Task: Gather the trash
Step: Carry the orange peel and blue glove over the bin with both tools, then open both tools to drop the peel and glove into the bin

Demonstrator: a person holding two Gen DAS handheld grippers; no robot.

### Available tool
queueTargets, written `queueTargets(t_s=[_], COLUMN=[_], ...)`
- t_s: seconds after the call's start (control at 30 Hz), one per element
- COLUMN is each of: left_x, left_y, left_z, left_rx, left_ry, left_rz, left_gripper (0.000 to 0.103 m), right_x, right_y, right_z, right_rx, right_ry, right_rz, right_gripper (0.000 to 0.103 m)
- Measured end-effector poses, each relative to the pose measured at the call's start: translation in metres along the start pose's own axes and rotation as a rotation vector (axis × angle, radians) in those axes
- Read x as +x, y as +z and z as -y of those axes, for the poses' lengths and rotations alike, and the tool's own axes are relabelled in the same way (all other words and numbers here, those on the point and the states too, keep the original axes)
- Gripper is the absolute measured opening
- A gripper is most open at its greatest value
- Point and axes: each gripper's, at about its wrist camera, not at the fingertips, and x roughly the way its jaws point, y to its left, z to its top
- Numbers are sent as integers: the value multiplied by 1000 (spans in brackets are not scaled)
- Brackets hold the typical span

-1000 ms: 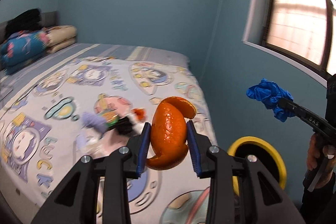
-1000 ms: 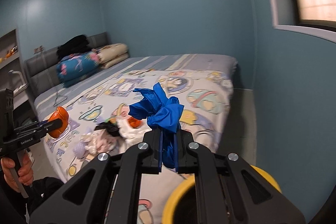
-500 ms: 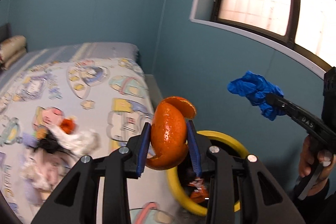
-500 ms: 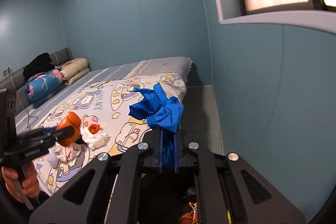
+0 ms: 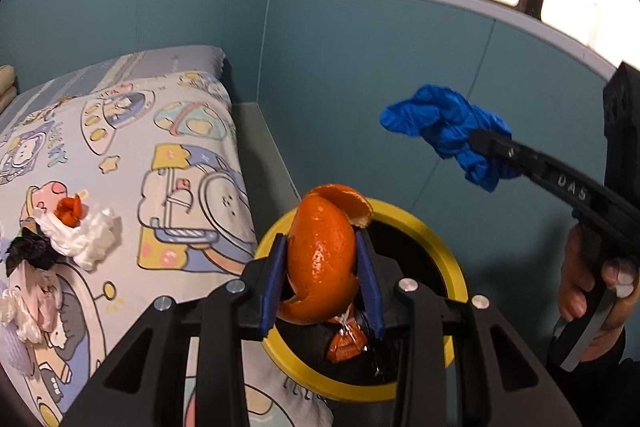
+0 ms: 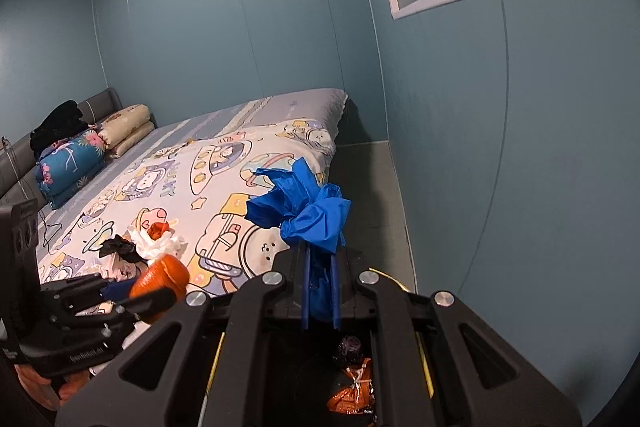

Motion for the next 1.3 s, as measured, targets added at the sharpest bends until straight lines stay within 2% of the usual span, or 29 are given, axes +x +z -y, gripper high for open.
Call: queueTargets(t_s=[0.37, 0.7, 0.8, 0.9, 0.97, 1.13, 1.3], left_x=[36, 40, 38, 35, 32, 23, 3], left_y=[-15, -20, -19, -18, -17, -15, -7], left_z=[7, 8, 9, 9, 10, 5, -11], left_rx=[-9, -10, -7, -2, 1, -10, -28], left_ry=[-44, -66, -65, -64, -60, -49, -14], left_rz=[-95, -104, -100, -82, -72, -57, -18], left_gripper=[33, 34, 39, 47, 53, 56, 56], right_x=[28, 38, 40, 41, 41, 37, 32], right_y=[-14, -21, -20, -19, -18, -15, -12], right_z=[9, 11, 12, 17, 20, 26, 24], right_rx=[28, 33, 39, 54, 71, 90, 89], right_ry=[21, 32, 33, 24, 17, -2, 14], right_rz=[-108, -152, -157, -161, -154, -131, -107], right_gripper=[7, 8, 9, 21, 37, 38, 38])
